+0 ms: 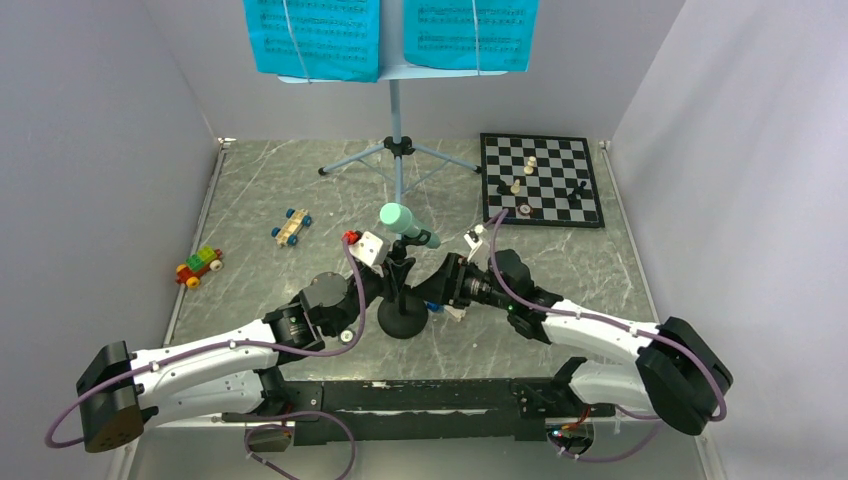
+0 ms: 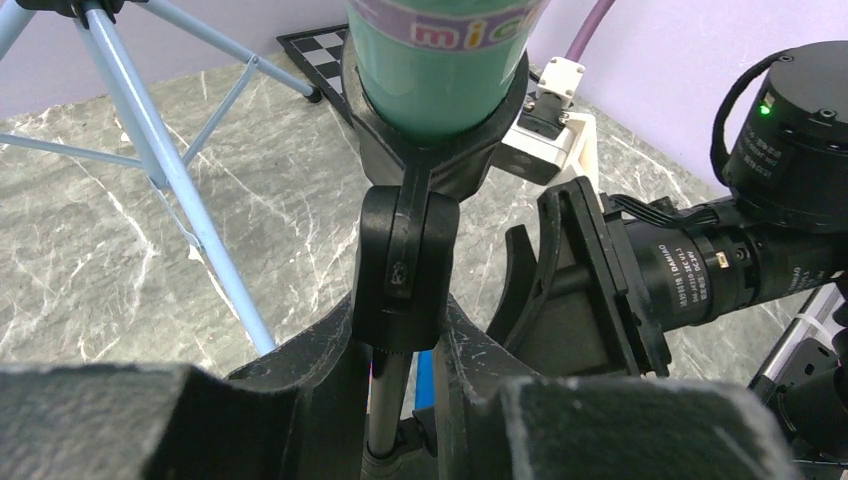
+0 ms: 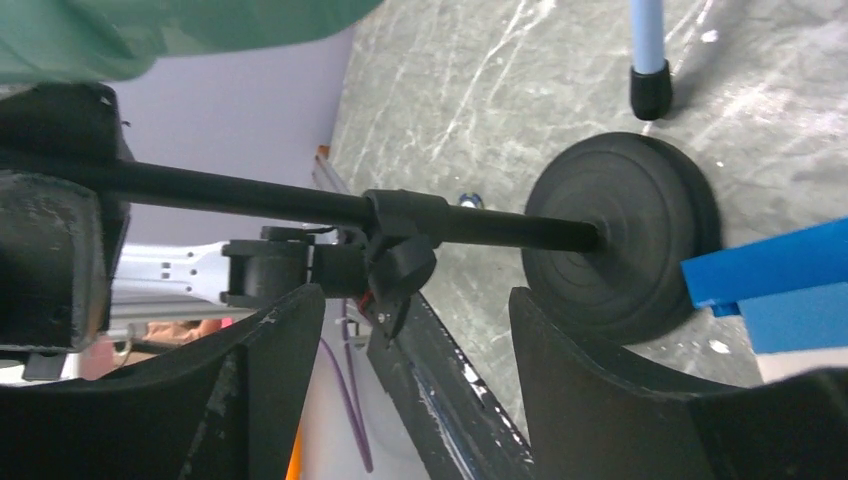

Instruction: Pack up the instrument practice props

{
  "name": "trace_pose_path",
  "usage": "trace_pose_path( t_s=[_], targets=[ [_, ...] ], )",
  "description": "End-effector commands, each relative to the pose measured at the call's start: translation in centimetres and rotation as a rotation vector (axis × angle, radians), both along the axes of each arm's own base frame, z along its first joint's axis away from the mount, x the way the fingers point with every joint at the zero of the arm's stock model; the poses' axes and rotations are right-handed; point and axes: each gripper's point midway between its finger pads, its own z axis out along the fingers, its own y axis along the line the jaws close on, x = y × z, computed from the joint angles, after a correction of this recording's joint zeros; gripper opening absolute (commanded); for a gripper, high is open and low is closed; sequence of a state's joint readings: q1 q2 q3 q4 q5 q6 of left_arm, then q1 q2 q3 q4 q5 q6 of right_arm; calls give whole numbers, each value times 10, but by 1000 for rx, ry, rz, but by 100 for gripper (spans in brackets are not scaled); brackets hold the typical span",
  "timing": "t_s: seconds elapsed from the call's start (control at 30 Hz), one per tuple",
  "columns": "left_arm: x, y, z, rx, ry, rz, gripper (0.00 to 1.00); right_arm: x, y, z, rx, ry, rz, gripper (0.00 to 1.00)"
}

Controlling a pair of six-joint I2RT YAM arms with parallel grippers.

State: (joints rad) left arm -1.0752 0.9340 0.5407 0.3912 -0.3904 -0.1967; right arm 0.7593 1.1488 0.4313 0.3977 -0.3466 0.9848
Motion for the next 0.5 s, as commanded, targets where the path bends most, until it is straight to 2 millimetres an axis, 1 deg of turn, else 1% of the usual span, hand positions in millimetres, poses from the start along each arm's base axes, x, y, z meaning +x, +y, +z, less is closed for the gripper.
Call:
trace_pose_path(
  t_s=[0.0,0.07,0.23,0.47],
  targets=[
    [-3,1,-29,96,42,-7,0,3,14,34,155,-36,46,70],
    [-4,2,-29,95,41,-7,0,5,16,35,176,-23,50,66],
    [-5,2,-31,93,47,-10,0,10,18,29,205,9,55,51],
    [-7,1,-36,91,54,-13,0,12,19,26,204,-11,57,34]
  ],
)
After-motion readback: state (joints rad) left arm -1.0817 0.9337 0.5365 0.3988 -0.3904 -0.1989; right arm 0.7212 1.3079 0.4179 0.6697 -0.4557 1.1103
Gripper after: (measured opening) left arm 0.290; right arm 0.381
